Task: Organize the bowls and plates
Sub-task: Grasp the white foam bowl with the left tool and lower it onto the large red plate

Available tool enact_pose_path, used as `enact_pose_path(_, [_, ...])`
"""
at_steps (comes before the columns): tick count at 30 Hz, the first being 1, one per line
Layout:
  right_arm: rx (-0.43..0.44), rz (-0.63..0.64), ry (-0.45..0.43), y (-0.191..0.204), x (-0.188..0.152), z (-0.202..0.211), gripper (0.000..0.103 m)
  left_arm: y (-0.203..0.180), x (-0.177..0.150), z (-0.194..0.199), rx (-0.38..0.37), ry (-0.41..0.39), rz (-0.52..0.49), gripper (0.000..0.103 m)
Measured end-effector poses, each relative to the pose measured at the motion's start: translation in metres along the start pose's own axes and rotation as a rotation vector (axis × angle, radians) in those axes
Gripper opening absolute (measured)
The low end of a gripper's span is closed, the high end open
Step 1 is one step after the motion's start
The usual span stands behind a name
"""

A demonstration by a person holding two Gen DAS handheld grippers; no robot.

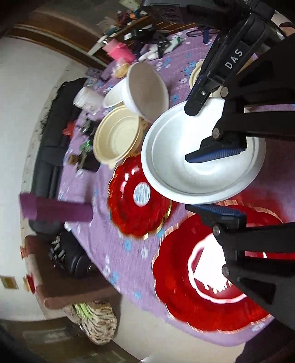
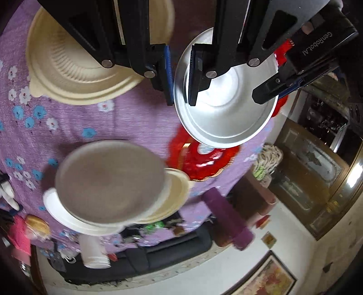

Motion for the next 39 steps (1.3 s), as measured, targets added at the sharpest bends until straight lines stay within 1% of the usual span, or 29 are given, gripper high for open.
enact_pose_path(3, [0.011, 0.063, -0.007, 0.031, -0.005, 0.003, 0.014, 0.025, -0.011, 0.014, 0.01, -0.031, 0.051, 0.034])
enact_pose_path(7, [0.007, 0.146, 0.002, 0.07, -0.015, -0.005, 0.014, 0.06, -0.023, 0.022, 0.014, -0.046, 0.126, 0.034])
enact_pose_path(10, [0.004, 0.194, 0.03, 0.094, -0.019, -0.022, 0.014, 0.089, -0.03, 0.02, 0.032, -0.044, 0.182, 0.034])
enact_pose_path(12, [-0.001, 0.214, 0.052, 0.107, -0.021, -0.036, 0.014, 0.11, -0.033, 0.013, 0.042, -0.026, 0.224, 0.034])
enact_pose_path(17, [-0.071, 0.278, 0.089, 0.132, -0.029, -0.075, 0.014, 0.138, -0.033, -0.004, 0.086, 0.0, 0.271, 0.035])
enact_pose_path(20, [-0.093, 0.291, 0.107, 0.139, -0.031, -0.091, 0.016, 0.146, -0.037, -0.006, 0.103, 0.002, 0.28, 0.041])
enact_pose_path(21, [-0.095, 0.293, 0.108, 0.139, -0.032, -0.095, 0.016, 0.147, -0.038, -0.007, 0.097, 0.006, 0.285, 0.046])
enact_pose_path(22, [-0.102, 0.292, 0.11, 0.14, -0.033, -0.098, 0.016, 0.148, -0.037, -0.008, 0.1, 0.007, 0.286, 0.048])
enact_pose_path(23, [-0.106, 0.291, 0.11, 0.141, -0.034, -0.1, 0.017, 0.148, -0.038, -0.007, 0.109, 0.003, 0.283, 0.053])
enact_pose_path(25, [-0.108, 0.294, 0.099, 0.141, -0.036, -0.099, 0.025, 0.147, -0.039, -0.002, 0.131, -0.018, 0.282, 0.064])
enact_pose_path(26, [-0.108, 0.296, 0.09, 0.142, -0.036, -0.097, 0.034, 0.147, -0.041, 0.001, 0.138, -0.027, 0.285, 0.066])
enact_pose_path(28, [-0.11, 0.295, 0.065, 0.141, -0.036, -0.09, 0.04, 0.149, -0.042, 0.007, 0.145, -0.051, 0.303, 0.072])
enact_pose_path(30, [-0.105, 0.289, 0.041, 0.141, -0.037, -0.082, 0.048, 0.149, -0.044, 0.013, 0.133, -0.059, 0.314, 0.072])
enact_pose_path(32, [-0.09, 0.277, 0.024, 0.137, -0.038, -0.071, 0.049, 0.148, -0.049, 0.019, 0.128, -0.07, 0.32, 0.072])
enact_pose_path(34, [-0.075, 0.262, 0.005, 0.133, -0.04, -0.061, 0.052, 0.145, -0.055, 0.026, 0.123, -0.086, 0.325, 0.078])
enact_pose_path(36, [-0.06, 0.245, -0.014, 0.127, -0.042, -0.053, 0.057, 0.14, -0.06, 0.031, 0.121, -0.107, 0.322, 0.083])
enact_pose_path(37, [-0.05, 0.234, -0.024, 0.123, -0.044, -0.049, 0.058, 0.136, -0.062, 0.033, 0.128, -0.122, 0.312, 0.084])
enact_pose_path(39, [-0.047, 0.22, -0.032, 0.117, -0.047, -0.045, 0.059, 0.126, -0.064, 0.034, 0.138, -0.123, 0.286, 0.084])
Point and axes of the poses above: each gripper's, at about its wrist camera, not at the fingertips, and z roughly against the way its jaws point, y to its left, x to its top, the point moved 3 cm from there along -z, roughly the way its jaws point, and after that the axes turned 15 degrees about y, right-handed, at the moved point
